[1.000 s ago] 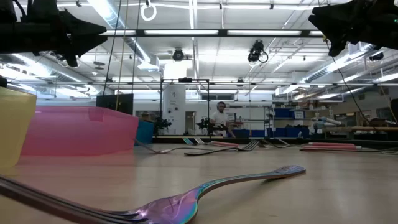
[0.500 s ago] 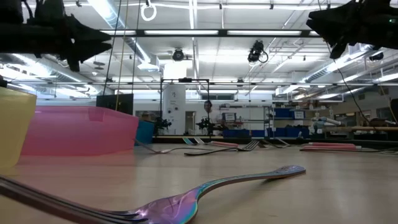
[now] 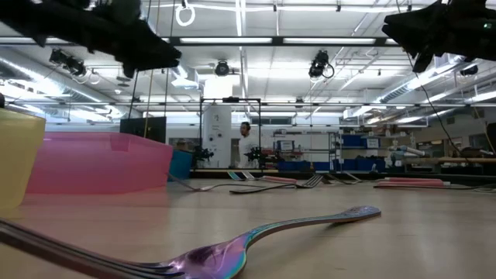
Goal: Sort silverware by color (type)
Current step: Put the blue fork into the pink bin
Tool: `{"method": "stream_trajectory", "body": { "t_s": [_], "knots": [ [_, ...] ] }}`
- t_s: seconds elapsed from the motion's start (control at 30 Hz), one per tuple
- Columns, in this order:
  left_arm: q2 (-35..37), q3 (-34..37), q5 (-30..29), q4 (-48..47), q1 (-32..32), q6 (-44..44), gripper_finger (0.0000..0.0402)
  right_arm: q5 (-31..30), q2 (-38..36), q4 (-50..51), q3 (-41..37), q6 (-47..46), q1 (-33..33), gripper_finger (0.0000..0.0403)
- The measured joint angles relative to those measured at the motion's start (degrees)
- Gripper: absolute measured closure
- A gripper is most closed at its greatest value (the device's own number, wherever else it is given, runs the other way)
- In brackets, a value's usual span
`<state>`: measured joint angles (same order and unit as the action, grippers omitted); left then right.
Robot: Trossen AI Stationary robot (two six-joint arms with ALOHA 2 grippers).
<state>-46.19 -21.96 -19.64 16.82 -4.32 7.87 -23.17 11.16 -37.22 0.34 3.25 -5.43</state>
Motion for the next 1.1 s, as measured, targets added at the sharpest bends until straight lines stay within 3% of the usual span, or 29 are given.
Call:
{"method": "stream_trajectory", "body": {
  "t_s": [0.27, 0.47, 0.77, 1.1],
  "knots": [
    [-20.07, -8.99, 1.13, 0.02, 0.07, 0.47, 0.0253, -1.04, 0.0, 0.03, 0.0, -0.02, 0.0, 0.0288],
    [-30.47, -13.53, 6.3, 0.11, 0.84, 0.98, 0.0253, -1.45, 0.0, 1.27, 0.0, -0.02, 0.0, 0.0288],
    [-40.61, -18.58, 7.01, 0.04, 4.7, 1.41, 0.0253, -1.43, 0.0, 1.34, 0.0, -0.68, 0.0, 0.0288],
    [-47.55, -19.88, 6.95, 0.09, 4.87, 2.49, 0.0253, -1.63, -0.02, 0.99, 0.0, -0.16, 0.0, 0.0288]
  ]
}}
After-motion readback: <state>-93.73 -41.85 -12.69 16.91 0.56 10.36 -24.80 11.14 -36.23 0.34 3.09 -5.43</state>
